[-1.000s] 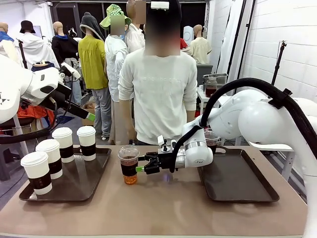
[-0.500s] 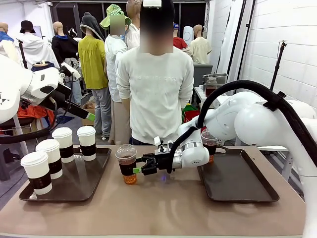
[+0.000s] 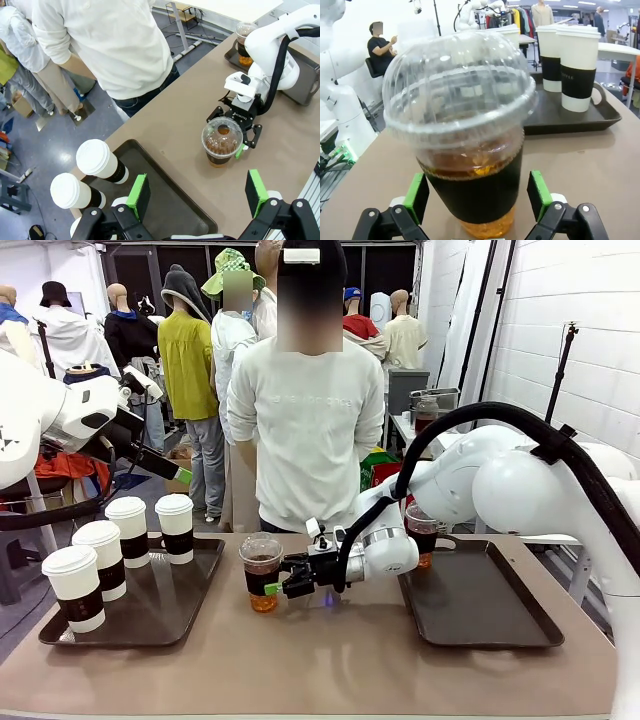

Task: Distribute the coffee onto the tray.
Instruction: Pick up another iced Americano from the middle of the table and place it on the right Handle tray.

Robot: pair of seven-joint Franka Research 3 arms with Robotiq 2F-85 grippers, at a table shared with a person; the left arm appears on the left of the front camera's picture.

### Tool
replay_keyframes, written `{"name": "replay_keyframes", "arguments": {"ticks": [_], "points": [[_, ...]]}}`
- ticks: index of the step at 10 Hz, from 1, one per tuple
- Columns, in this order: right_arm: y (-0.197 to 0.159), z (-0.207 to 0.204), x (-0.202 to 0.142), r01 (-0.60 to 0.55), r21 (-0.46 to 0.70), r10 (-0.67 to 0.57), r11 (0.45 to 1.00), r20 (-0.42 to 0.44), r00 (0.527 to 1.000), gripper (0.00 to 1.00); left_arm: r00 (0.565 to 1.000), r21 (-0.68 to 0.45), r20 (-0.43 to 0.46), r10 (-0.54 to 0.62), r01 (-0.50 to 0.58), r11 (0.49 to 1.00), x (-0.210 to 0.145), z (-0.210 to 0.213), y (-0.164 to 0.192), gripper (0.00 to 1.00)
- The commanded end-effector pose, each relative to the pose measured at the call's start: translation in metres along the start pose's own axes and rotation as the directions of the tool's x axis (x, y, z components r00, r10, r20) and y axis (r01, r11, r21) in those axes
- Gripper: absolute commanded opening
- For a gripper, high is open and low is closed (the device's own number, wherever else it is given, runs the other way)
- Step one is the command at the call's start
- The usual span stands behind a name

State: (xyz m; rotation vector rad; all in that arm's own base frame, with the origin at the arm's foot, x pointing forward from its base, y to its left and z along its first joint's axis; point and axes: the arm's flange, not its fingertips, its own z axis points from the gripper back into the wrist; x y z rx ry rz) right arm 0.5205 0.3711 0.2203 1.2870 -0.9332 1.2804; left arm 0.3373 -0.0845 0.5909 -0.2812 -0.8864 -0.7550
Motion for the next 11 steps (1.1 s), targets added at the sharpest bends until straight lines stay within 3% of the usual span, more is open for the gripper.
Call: {"name": "replay_keyframes", "arguments": {"ticks": [1, 11], "points": [[-0.003, -0.009, -0.002, 0.011, 0.016, -0.011, 1.0, -0.013, 1.0, 1.0, 1.0, -0.004, 0.003, -0.001, 0.001, 1.0, -0.001, 0.0, 0.001, 1.0], [-0.006, -0.024, 0.002, 0.003, 0.044, -0.004, 0.999, 0.024, 1.0, 1.0, 1.0, -0.004, 0.003, -0.001, 0.001, 1.0, -0.001, 0.0, 0.001, 1.0]]}}
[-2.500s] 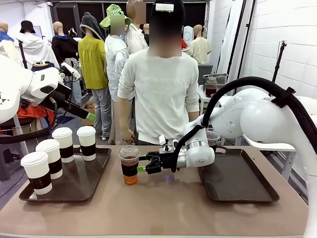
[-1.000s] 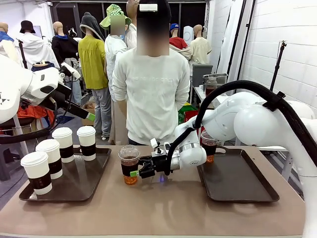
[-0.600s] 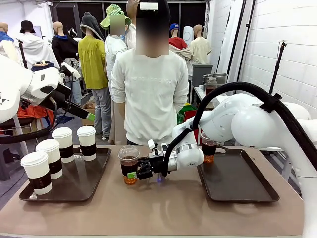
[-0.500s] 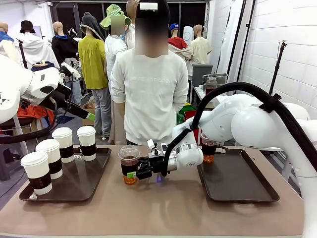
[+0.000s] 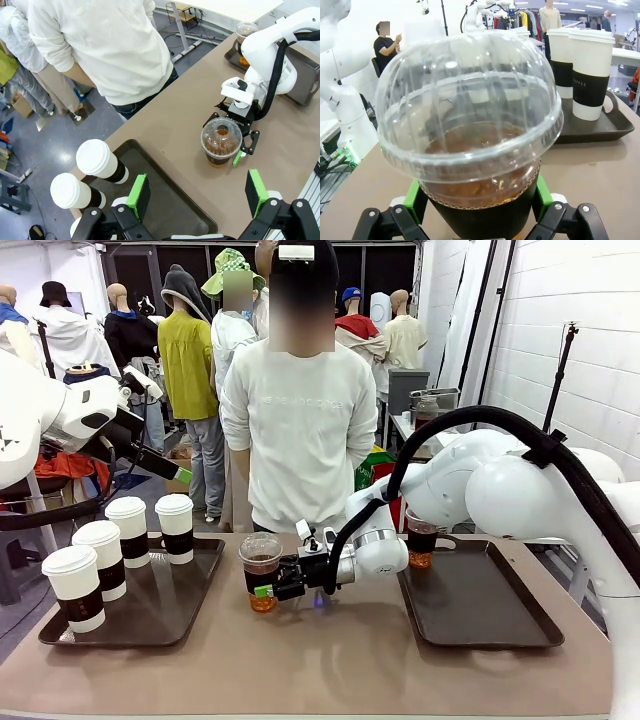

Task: Distribute the coffee onto the tray.
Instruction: Pick up another iced Americano from the middle of the table and place it on the right Handle tray.

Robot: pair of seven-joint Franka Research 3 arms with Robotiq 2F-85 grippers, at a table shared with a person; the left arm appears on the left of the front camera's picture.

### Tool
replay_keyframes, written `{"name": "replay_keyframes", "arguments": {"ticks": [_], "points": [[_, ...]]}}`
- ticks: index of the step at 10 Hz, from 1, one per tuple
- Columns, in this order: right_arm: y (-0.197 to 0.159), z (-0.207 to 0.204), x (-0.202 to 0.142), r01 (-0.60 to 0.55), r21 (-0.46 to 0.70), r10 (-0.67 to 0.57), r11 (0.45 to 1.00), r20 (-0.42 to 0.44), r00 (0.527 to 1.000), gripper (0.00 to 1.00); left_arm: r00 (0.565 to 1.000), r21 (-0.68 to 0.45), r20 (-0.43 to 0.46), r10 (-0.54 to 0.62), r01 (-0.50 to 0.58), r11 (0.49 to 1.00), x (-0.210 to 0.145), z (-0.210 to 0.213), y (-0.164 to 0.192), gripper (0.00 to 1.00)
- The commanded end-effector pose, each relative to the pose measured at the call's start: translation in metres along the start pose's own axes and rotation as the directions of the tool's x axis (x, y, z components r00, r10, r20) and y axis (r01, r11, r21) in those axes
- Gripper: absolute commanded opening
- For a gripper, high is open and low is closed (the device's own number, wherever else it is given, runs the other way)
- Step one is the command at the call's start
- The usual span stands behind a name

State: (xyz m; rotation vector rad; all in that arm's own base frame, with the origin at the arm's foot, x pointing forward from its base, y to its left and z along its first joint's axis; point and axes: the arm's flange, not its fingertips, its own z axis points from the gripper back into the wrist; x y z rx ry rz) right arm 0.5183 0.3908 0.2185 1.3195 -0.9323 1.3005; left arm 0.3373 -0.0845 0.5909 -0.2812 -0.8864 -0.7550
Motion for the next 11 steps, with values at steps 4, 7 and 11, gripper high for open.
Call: {"name": "replay_keyframes", "arguments": {"ticks": [4, 7, 11], "points": [[-0.005, -0.001, 0.001, 0.037, 0.029, -0.038, 0.999, 0.034, 0.999, 0.62, 1.0, -0.004, 0.003, -0.001, 0.001, 1.0, -0.001, 0.0, 0.001, 1.0], [-0.001, 0.001, 0.006, 0.05, 0.026, -0.051, 0.998, 0.033, 0.998, 0.62, 1.0, -0.004, 0.003, -0.001, 0.001, 1.0, -0.001, 0.0, 0.001, 1.0], [0.039, 0.026, 0.056, 0.05, -0.025, -0.049, 0.998, 0.013, 0.999, 0.62, 1.0, -0.004, 0.003, -0.001, 0.001, 1.0, -0.001, 0.0, 0.001, 1.0]]}}
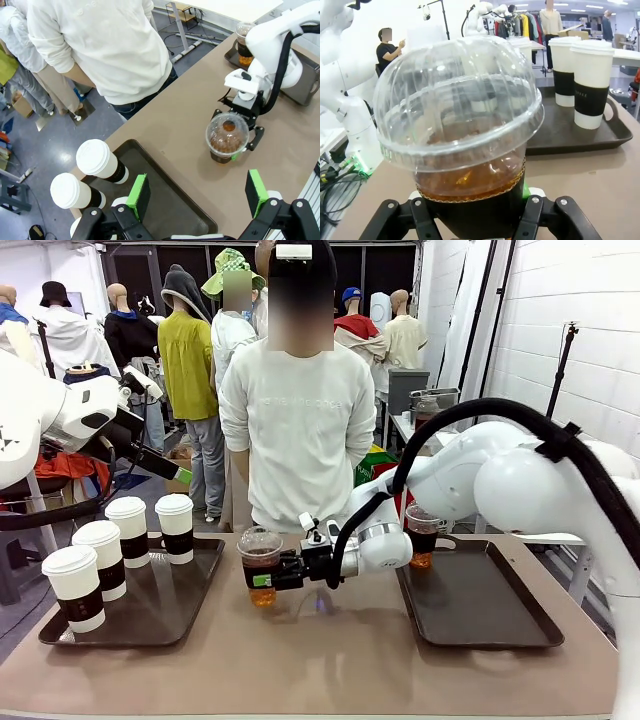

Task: Distribute the coffee onto the tray.
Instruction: Pick up another iced Americano from the middle of the table and place it on the right Handle tray.

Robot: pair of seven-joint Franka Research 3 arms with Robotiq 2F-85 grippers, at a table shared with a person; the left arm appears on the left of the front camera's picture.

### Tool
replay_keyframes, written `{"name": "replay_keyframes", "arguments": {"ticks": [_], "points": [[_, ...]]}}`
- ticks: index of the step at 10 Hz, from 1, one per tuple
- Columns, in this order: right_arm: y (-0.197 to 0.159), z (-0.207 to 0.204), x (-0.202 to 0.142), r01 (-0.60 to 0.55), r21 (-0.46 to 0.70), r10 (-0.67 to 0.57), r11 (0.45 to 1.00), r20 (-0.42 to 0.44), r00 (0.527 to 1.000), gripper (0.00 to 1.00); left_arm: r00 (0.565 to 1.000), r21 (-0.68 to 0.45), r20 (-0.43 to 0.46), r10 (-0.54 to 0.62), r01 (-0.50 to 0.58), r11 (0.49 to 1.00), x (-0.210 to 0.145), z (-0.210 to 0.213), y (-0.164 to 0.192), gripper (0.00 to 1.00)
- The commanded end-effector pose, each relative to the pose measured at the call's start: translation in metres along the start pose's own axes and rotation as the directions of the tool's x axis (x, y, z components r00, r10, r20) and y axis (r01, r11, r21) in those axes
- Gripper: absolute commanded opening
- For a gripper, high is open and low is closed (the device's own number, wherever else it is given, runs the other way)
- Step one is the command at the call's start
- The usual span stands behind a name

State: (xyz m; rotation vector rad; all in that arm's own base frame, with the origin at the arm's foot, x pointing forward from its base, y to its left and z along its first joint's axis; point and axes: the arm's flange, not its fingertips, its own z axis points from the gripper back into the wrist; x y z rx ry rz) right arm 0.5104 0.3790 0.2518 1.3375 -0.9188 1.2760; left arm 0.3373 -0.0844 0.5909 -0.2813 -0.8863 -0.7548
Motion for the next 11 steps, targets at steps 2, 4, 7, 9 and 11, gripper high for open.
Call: {"name": "replay_keyframes", "arguments": {"ticks": [2, 4, 7, 9, 11], "points": [[0.055, 0.033, 0.045, 0.036, -0.051, -0.036, 0.998, 0.0, 0.999, 0.62, 1.0, -0.004, 0.003, -0.002, 0.002, 1.0, 0.0, 0.0, 0.001, 1.0], [0.093, 0.063, 0.055, 0.016, -0.125, -0.017, 0.992, -0.006, 1.0, 0.62, 1.0, -0.004, 0.003, -0.002, 0.002, 1.0, 0.0, 0.0, 0.001, 1.0], [0.136, 0.114, 0.063, -0.028, -0.222, 0.029, 0.975, 0.0, 1.0, 0.62, 1.0, -0.004, 0.003, -0.002, 0.002, 1.0, 0.0, 0.0, 0.001, 1.0], [0.152, 0.155, 0.058, -0.025, -0.236, 0.03, 0.971, 0.018, 0.999, 0.62, 1.0, -0.004, 0.003, -0.002, 0.002, 1.0, 0.0, 0.0, 0.001, 1.0], [0.164, 0.189, 0.051, -0.051, -0.253, 0.052, 0.966, 0.001, 0.999, 0.62, 1.0, -0.004, 0.003, -0.002, 0.002, 1.0, 0.0, 0.0, 0.001, 1.0]]}}
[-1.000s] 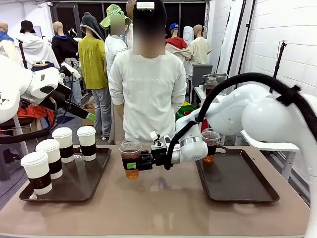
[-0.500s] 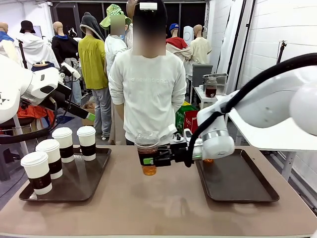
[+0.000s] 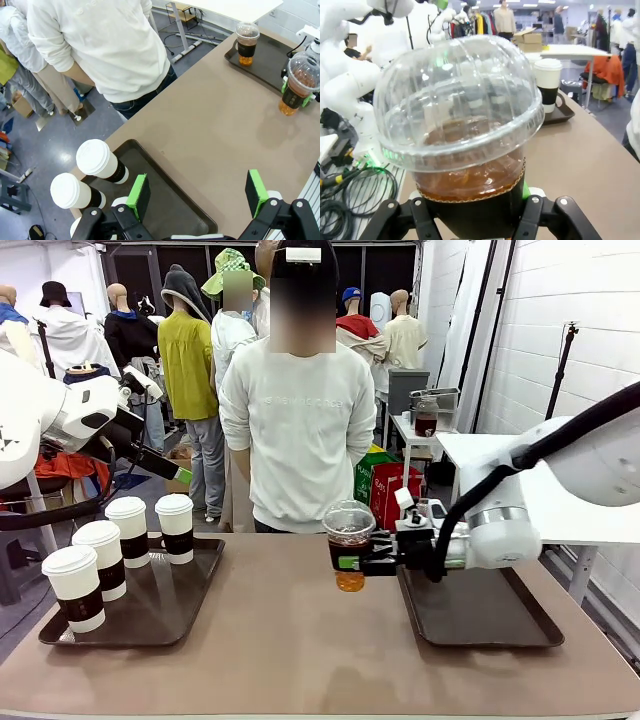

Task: Distribute the coffee onto the tray.
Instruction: Pick up another iced Americano from the middle of the table and place it on the right Handle tray.

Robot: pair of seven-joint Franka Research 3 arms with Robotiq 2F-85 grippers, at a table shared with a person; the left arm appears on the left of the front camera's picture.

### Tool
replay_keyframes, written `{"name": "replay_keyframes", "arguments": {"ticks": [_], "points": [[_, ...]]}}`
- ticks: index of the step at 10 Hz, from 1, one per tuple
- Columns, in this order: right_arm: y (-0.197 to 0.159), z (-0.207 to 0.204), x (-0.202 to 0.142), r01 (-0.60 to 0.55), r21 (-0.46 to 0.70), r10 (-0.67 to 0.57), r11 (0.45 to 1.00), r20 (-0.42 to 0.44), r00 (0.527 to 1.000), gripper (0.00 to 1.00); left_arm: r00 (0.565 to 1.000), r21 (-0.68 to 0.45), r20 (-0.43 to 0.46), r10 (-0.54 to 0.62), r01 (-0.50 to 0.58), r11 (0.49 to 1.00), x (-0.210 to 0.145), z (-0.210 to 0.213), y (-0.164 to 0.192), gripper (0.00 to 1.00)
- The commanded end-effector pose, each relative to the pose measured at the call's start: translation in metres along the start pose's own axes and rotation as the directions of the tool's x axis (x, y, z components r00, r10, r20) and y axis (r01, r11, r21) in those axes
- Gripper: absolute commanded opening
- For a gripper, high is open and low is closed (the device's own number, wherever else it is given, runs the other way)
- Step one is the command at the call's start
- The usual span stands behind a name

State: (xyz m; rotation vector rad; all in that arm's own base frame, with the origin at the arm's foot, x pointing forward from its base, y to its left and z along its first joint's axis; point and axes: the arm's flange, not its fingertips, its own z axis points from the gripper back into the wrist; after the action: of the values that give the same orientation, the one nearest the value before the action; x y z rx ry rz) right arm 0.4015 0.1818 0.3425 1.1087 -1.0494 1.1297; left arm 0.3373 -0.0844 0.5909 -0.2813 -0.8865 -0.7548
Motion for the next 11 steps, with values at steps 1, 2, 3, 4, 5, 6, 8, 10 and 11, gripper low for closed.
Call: {"name": "replay_keyframes", "arguments": {"ticks": [1, 2, 3, 4, 5, 6, 8, 10, 11], "points": [[0.003, 0.032, -0.002, -0.027, 0.017, 0.026, 0.999, 0.027, 0.999, 0.62, 1.0, -0.004, 0.003, -0.001, 0.002, 1.0, 0.0, 0.0, 0.001, 1.0], [0.0, 0.042, -0.005, -0.031, -0.001, 0.031, 1.0, 0.013, 0.999, 0.62, 1.0, -0.004, 0.003, -0.001, 0.002, 1.0, 0.0, 0.0, 0.001, 1.0], [-0.005, 0.062, -0.013, -0.04, -0.003, 0.04, 0.999, 0.008, 0.999, 0.62, 1.0, -0.004, 0.003, -0.001, 0.002, 1.0, 0.0, 0.0, 0.001, 1.0], [-0.009, 0.073, -0.016, -0.051, -0.018, 0.051, 0.999, 0.008, 0.999, 0.62, 1.0, -0.004, 0.003, -0.001, 0.002, 1.0, 0.0, 0.0, 0.001, 1.0], [-0.013, 0.085, -0.02, -0.033, -0.021, 0.034, 0.999, 0.016, 0.999, 0.62, 1.0, -0.004, 0.003, -0.001, 0.002, 1.0, 0.0, 0.0, 0.001, 1.0], [-0.017, 0.097, -0.022, -0.028, -0.039, 0.028, 0.999, 0.021, 0.999, 0.62, 1.0, -0.004, 0.003, -0.001, 0.002, 1.0, 0.0, 0.0, 0.001, 1.0], [-0.029, 0.122, -0.026, -0.009, -0.075, 0.014, 0.997, 0.057, 0.998, 0.62, 1.0, -0.004, 0.003, -0.001, 0.002, 1.0, 0.0, 0.0, 0.001, 1.0], [-0.047, 0.136, -0.04, -0.006, -0.106, 0.015, 0.994, 0.08, 0.997, 0.62, 1.0, -0.004, 0.003, -0.001, 0.002, 1.0, 0.0, 0.0, 0.001, 1.0], [-0.055, 0.14, -0.047, -0.002, -0.119, 0.012, 0.993, 0.083, 0.996, 0.62, 1.0, -0.004, 0.003, -0.001, 0.002, 1.0, 0.0, 0.0, 0.001, 1.0]]}}
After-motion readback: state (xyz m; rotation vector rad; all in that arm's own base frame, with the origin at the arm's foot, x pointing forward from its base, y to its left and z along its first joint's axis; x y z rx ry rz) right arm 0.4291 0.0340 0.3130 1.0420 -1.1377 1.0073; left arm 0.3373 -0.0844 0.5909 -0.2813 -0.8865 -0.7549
